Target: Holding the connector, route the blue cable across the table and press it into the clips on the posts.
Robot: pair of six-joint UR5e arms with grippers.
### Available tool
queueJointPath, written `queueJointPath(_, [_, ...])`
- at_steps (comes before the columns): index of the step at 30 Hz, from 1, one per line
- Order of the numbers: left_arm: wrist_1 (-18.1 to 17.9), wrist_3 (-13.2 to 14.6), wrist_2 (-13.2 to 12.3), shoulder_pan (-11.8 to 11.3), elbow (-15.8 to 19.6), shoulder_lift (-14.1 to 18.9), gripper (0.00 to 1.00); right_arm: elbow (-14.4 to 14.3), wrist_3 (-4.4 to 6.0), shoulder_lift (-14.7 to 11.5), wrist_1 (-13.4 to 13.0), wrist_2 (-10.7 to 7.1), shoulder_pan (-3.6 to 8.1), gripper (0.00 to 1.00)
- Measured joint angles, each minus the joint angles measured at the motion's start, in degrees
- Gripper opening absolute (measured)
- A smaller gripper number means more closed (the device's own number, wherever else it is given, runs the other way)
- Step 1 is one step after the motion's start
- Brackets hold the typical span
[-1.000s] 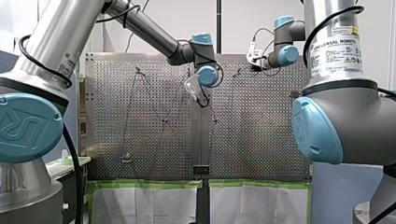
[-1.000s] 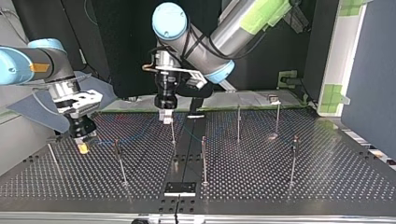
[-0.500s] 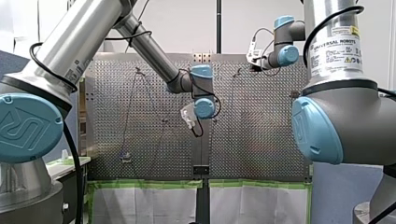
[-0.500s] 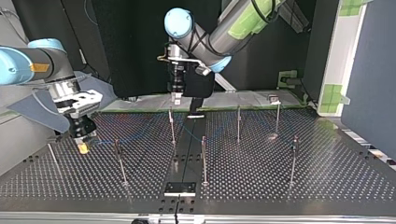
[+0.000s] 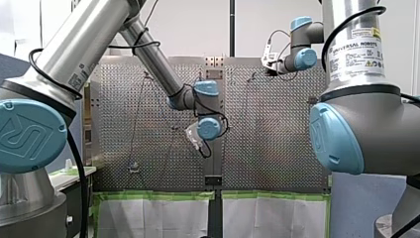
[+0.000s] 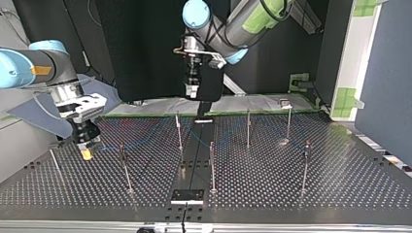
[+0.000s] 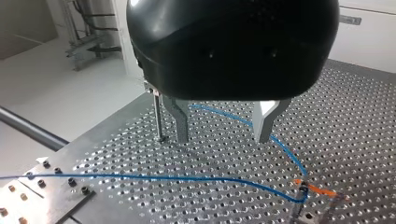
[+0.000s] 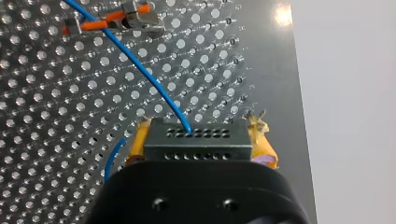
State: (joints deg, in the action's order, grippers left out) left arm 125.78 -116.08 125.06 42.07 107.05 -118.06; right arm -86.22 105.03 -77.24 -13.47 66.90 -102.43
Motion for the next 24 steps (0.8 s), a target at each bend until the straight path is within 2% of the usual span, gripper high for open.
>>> queueJointPath(4, [-2.3,0.5,0.1,0.0,2.3,0.0,0.85,0.0,0.00,0.0,0.0,0.00,0.00,0.00])
queueJointPath(15, [-9.1,4.5,-0.1,-0.1,9.1,0.0,0.85,0.0,0.00,0.0,0.0,0.00,0.00,0.00])
queueJointPath(24, [-14.3,5.1,0.0,-0.1,14.3,0.0,0.85,0.0,0.00,0.0,0.0,0.00,0.00,0.00])
